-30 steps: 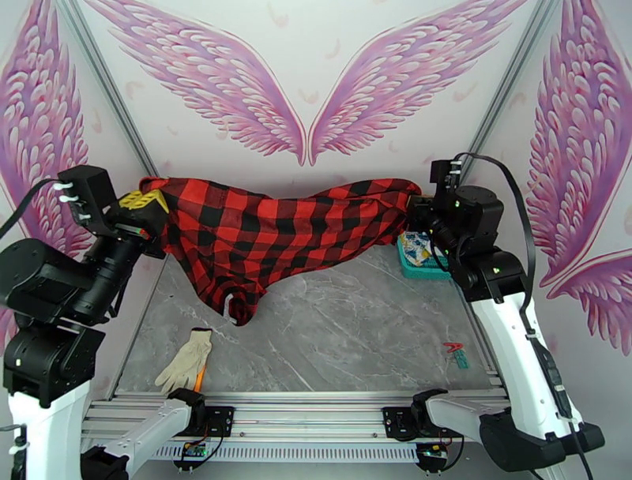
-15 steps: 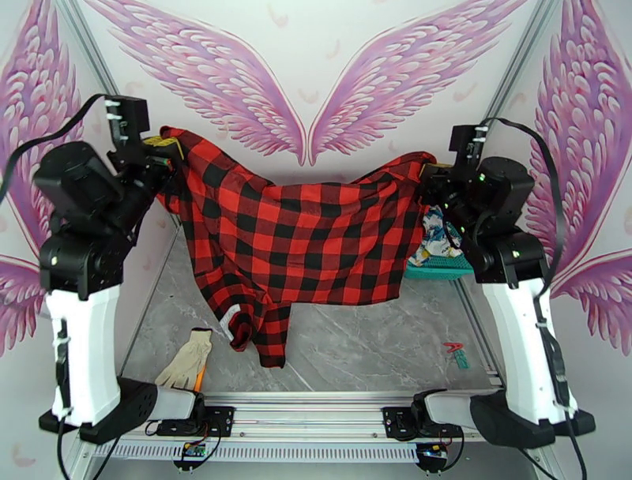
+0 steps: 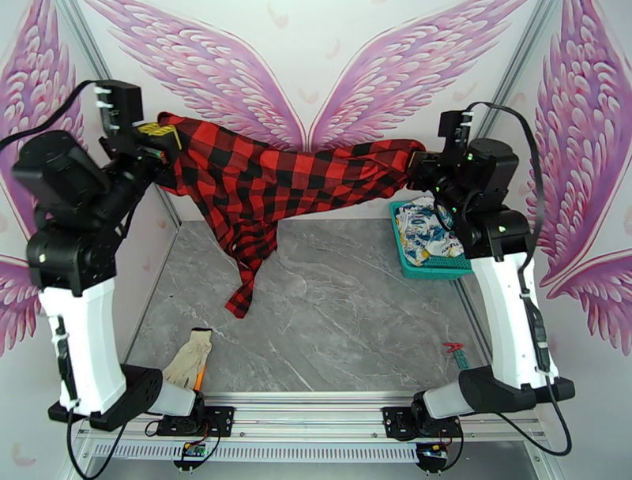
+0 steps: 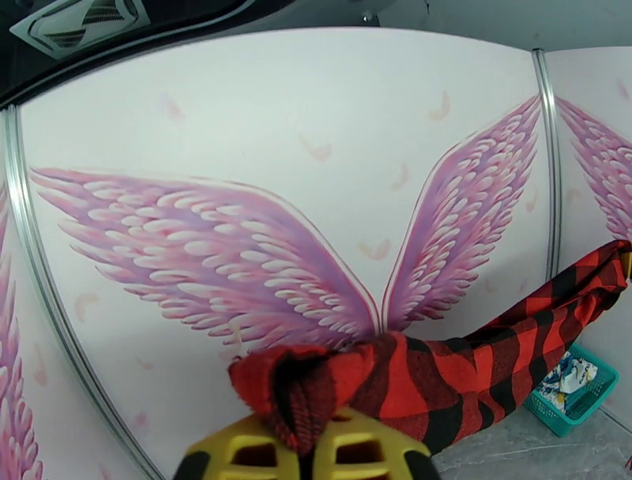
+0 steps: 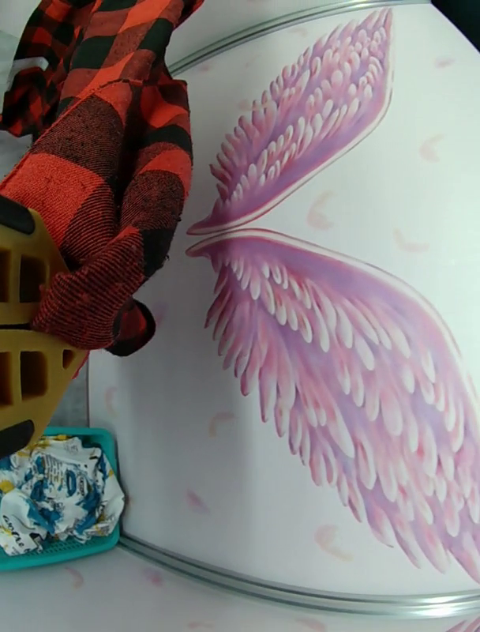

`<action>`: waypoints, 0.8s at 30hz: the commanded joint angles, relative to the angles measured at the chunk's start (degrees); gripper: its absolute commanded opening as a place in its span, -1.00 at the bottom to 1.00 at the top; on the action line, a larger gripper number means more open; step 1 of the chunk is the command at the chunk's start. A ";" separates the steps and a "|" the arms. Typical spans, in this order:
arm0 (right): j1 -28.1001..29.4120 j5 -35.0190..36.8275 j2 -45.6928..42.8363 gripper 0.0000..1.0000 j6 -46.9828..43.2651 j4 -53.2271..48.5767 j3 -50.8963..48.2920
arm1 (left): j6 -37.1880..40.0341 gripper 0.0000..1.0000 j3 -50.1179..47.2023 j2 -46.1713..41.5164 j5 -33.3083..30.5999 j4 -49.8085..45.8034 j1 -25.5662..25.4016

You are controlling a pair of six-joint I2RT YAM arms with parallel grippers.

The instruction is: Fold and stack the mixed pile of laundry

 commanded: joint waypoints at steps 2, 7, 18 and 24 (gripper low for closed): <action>-0.48 3.50 -10.15 -1.00 -2.05 1.79 -1.74 | 0.73 -1.00 0.19 -8.70 2.49 3.37 0.26; -0.44 6.49 -17.36 -1.00 -4.59 0.63 -2.17 | 0.49 -1.00 1.27 -11.05 1.43 1.12 0.30; -0.48 2.21 -4.87 -1.00 -1.20 1.74 -4.19 | 0.24 -1.00 0.38 4.71 -2.43 0.47 1.47; -0.41 0.49 10.62 -1.00 2.66 6.79 -3.11 | -7.02 -1.00 -0.93 19.47 6.93 6.98 9.30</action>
